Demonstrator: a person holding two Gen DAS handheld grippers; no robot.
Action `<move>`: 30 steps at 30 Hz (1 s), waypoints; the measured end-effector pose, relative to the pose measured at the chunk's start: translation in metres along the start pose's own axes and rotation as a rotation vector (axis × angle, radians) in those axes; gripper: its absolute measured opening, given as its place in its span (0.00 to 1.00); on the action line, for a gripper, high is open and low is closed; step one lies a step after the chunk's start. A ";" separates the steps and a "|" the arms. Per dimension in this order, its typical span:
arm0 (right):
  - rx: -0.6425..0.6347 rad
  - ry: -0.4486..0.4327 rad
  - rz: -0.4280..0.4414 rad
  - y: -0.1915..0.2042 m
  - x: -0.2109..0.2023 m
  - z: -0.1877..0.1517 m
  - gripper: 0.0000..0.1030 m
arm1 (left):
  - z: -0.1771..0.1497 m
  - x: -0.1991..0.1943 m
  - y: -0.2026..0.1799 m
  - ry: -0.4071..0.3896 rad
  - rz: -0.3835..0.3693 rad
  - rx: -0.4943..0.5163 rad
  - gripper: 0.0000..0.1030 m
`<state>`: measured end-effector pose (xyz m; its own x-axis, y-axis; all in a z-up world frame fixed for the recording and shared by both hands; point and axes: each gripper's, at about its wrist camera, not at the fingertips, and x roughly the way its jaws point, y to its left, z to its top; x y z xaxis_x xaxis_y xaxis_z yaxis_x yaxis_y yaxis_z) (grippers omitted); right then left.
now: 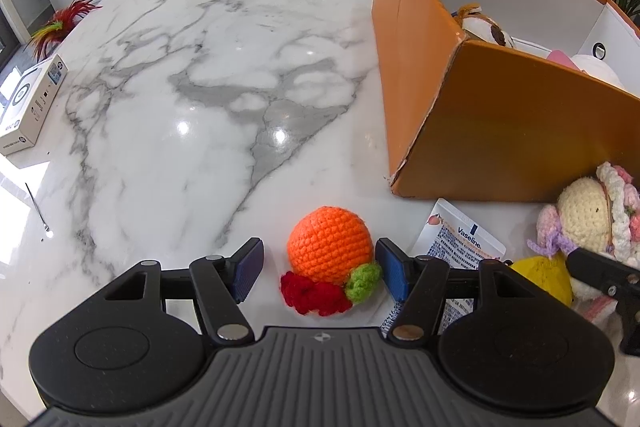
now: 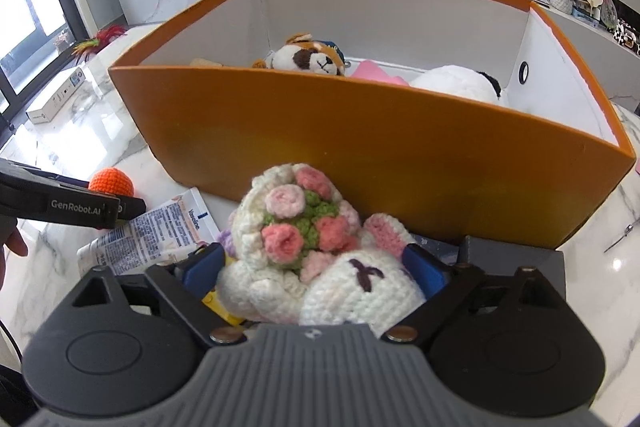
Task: Organize objects
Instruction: 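Grasp the orange crochet fruit with the left tool while the right tool grasps the crochet bunny, then lift the crochet fruit and bunny and carry both over the orange box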
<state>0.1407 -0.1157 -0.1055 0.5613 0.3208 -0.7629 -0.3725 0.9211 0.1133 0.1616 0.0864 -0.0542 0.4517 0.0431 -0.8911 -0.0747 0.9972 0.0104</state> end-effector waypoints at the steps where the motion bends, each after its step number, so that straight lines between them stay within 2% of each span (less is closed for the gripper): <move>1: 0.007 -0.005 0.010 -0.002 -0.002 0.000 0.80 | 0.000 0.000 0.000 0.000 0.000 0.000 0.70; 3: 0.018 -0.011 0.026 -0.004 -0.005 0.000 0.77 | 0.000 0.000 0.000 -0.001 -0.001 0.000 0.69; 6: 0.031 -0.019 0.044 -0.007 -0.008 -0.001 0.74 | 0.002 -0.002 0.000 -0.005 0.001 0.002 0.48; 15: 0.061 -0.025 0.074 -0.007 -0.015 0.000 0.69 | 0.003 -0.003 0.004 0.015 -0.024 -0.018 0.47; 16: 0.065 -0.031 0.074 -0.008 -0.017 0.000 0.57 | 0.002 -0.003 0.005 0.015 -0.024 -0.018 0.47; 19: 0.111 -0.036 0.106 -0.017 -0.022 0.002 0.54 | 0.002 -0.003 0.004 0.015 -0.023 -0.016 0.47; 21: 0.085 -0.020 0.114 -0.017 -0.019 -0.001 0.57 | 0.002 -0.003 0.004 0.018 -0.018 -0.010 0.47; 24: 0.067 0.001 0.129 -0.017 -0.016 -0.003 0.69 | 0.001 -0.003 0.003 0.018 -0.010 0.003 0.47; 26: 0.039 0.015 0.115 -0.015 -0.015 -0.005 0.85 | 0.001 -0.003 0.003 0.019 -0.008 0.006 0.48; 29: -0.019 0.041 0.132 -0.011 -0.010 -0.008 0.97 | 0.001 -0.003 0.003 0.019 -0.010 0.003 0.48; 30: -0.046 0.051 0.142 -0.008 -0.009 -0.009 0.97 | 0.001 -0.003 0.003 0.019 -0.011 0.001 0.48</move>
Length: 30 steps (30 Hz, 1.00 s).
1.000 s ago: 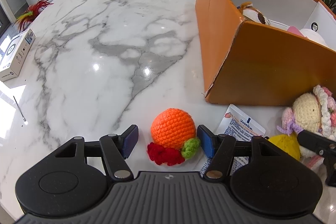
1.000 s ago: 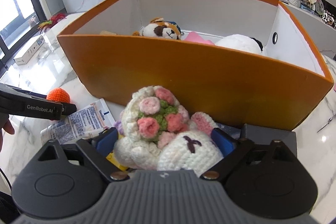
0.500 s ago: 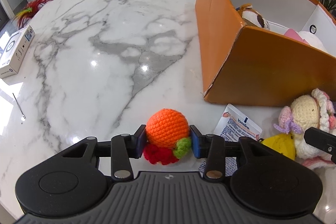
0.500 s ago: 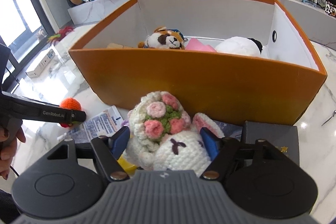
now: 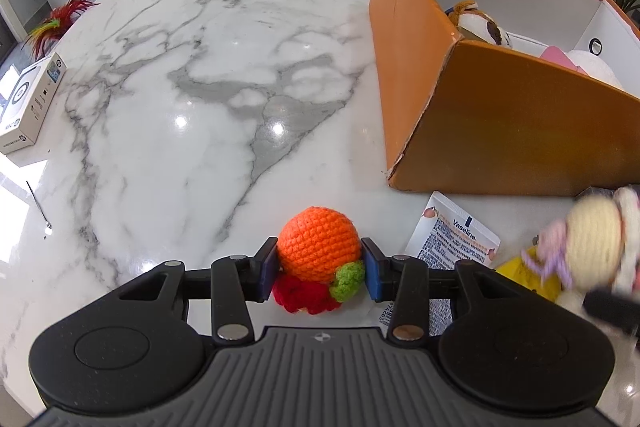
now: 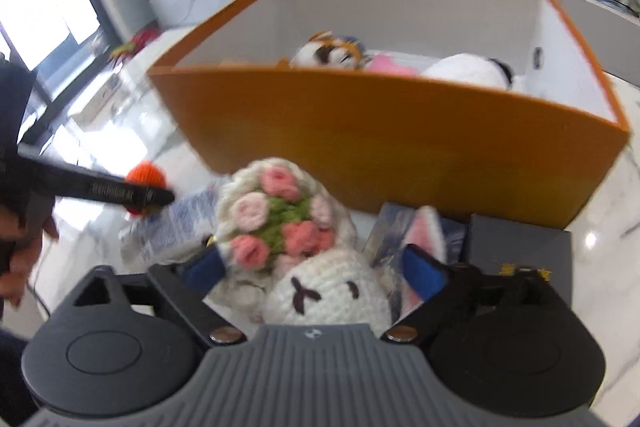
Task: Organize objects
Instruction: 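Lift the crochet fruit and bunny and carry both over the orange box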
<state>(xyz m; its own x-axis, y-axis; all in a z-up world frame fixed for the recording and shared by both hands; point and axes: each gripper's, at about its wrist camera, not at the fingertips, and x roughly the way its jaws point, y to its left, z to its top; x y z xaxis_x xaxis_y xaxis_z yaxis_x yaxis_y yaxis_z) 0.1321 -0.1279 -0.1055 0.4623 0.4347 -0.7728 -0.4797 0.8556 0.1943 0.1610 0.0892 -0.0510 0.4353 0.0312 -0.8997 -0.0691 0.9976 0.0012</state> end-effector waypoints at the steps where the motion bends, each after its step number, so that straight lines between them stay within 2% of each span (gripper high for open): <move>1: -0.029 0.021 0.010 0.004 0.004 -0.001 0.97 | 0.000 0.000 0.000 0.001 -0.001 -0.001 0.48; 4: -0.127 0.033 -0.032 0.019 0.012 -0.003 0.97 | 0.000 0.000 0.000 0.001 -0.002 -0.002 0.48; 6: -0.138 0.021 -0.050 0.025 0.015 -0.003 0.98 | 0.000 0.000 0.000 0.001 -0.001 0.002 0.48; 10: -0.103 -0.002 -0.063 0.024 0.019 -0.001 0.98 | 0.000 0.000 0.000 0.002 -0.001 0.004 0.48; 14: -0.042 -0.025 -0.053 0.016 0.015 0.003 0.85 | 0.000 0.000 0.000 0.003 -0.004 0.005 0.48; 19: 0.023 -0.036 -0.014 0.006 0.010 0.006 0.79 | 0.000 0.000 0.000 0.005 -0.004 0.006 0.48; 30: 0.057 -0.052 -0.001 0.004 -0.003 0.007 0.76 | -0.001 -0.013 0.004 -0.003 -0.014 0.008 0.47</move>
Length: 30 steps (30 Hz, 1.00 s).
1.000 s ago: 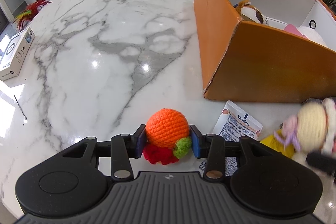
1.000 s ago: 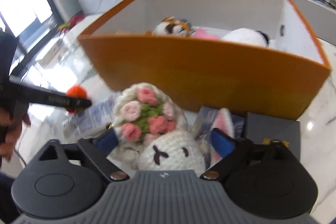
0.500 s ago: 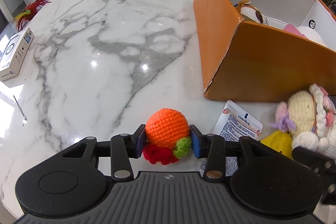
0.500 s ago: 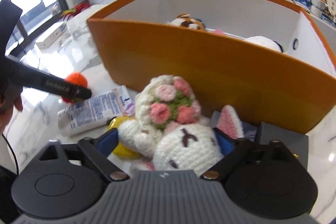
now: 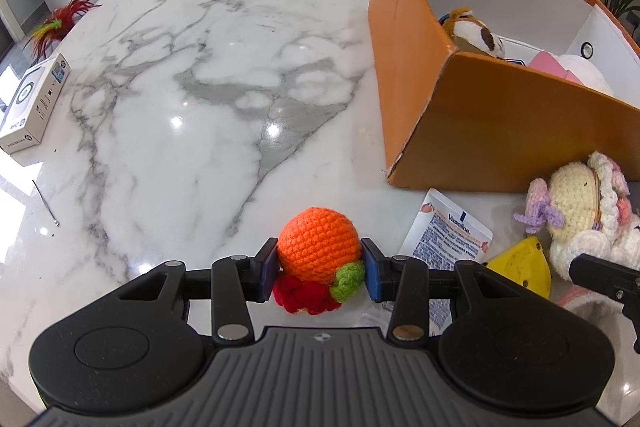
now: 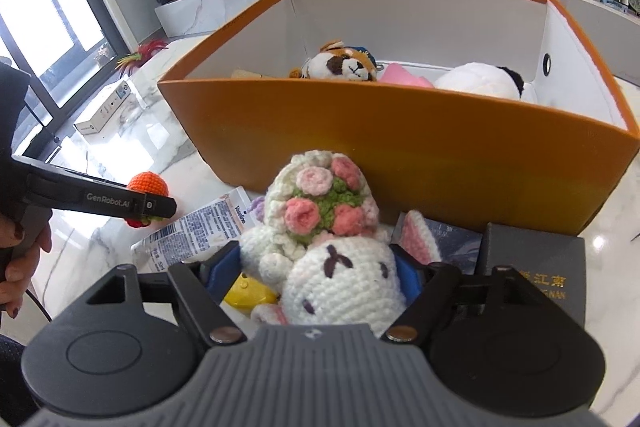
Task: Organize objects
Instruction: 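Lift the crochet fruit and bunny and carry both over the orange box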
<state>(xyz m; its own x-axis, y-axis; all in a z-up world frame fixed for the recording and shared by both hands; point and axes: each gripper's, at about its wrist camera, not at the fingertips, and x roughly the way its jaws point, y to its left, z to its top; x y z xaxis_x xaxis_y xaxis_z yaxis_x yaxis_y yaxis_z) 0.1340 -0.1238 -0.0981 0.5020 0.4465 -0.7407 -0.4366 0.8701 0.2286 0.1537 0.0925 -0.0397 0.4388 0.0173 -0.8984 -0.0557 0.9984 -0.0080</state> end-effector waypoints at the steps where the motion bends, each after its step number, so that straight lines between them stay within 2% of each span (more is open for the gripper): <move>1: -0.002 -0.001 0.000 0.000 -0.002 0.000 0.76 | -0.001 -0.002 0.000 -0.002 0.002 0.004 0.47; 15: -0.022 -0.036 -0.011 0.005 -0.042 -0.009 0.76 | -0.008 -0.038 -0.010 -0.058 -0.013 0.050 0.47; 30: -0.009 -0.182 0.006 0.007 -0.111 0.002 0.76 | 0.002 -0.087 -0.050 -0.146 -0.103 0.087 0.47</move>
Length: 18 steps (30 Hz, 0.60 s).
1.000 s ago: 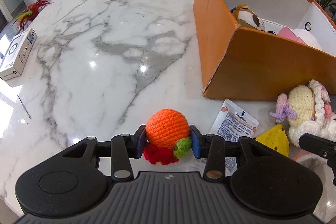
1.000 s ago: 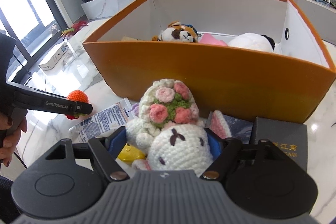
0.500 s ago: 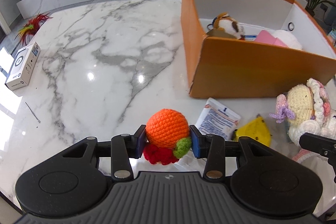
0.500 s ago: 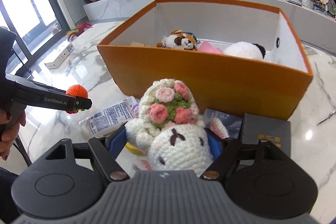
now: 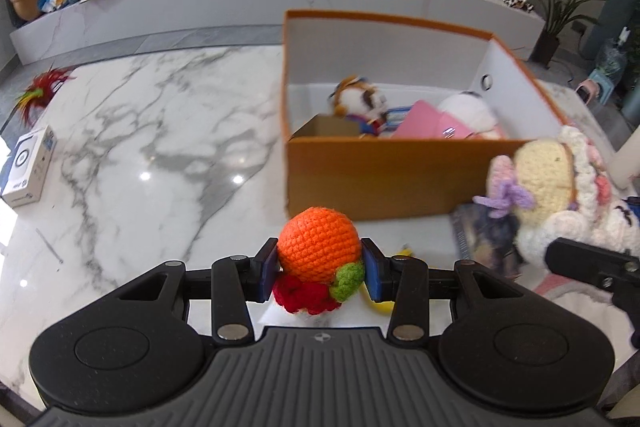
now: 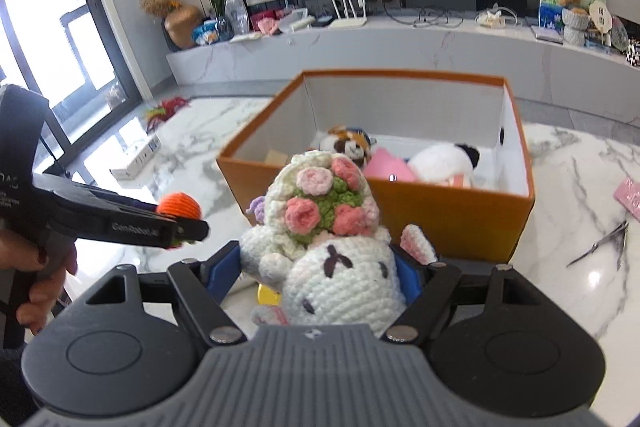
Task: Organize objects
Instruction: 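Lift the crochet fruit and bunny and carry both over the orange box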
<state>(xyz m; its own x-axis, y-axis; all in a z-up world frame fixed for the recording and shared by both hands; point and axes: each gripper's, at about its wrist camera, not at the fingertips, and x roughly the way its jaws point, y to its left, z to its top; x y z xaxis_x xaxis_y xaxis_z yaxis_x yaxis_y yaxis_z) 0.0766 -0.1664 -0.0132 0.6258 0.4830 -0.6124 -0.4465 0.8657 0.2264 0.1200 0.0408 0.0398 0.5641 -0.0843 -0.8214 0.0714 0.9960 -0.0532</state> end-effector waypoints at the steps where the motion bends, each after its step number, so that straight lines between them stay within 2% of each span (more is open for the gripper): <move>1: 0.002 -0.008 -0.003 0.000 -0.002 0.002 0.76 | 0.004 -0.001 -0.003 -0.008 -0.006 -0.002 0.47; 4: 0.022 -0.044 -0.012 -0.005 -0.009 0.013 0.76 | 0.022 -0.005 -0.011 -0.042 -0.015 -0.026 0.47; 9: 0.023 -0.119 -0.052 -0.014 -0.009 0.055 0.76 | 0.069 -0.003 -0.025 -0.102 -0.042 -0.047 0.47; 15: 0.047 -0.163 -0.177 -0.046 0.032 0.097 0.76 | 0.119 0.048 -0.029 -0.097 -0.025 -0.068 0.47; 18: 0.113 -0.148 -0.176 -0.071 0.063 0.106 0.76 | 0.132 0.080 -0.025 -0.064 -0.029 -0.100 0.47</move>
<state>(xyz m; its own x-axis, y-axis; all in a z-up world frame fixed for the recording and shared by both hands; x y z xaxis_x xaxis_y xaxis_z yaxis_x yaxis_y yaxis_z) 0.2160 -0.1834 0.0126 0.7779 0.3307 -0.5343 -0.2538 0.9432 0.2143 0.2725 0.0048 0.0505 0.6145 -0.1121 -0.7809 0.0080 0.9907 -0.1359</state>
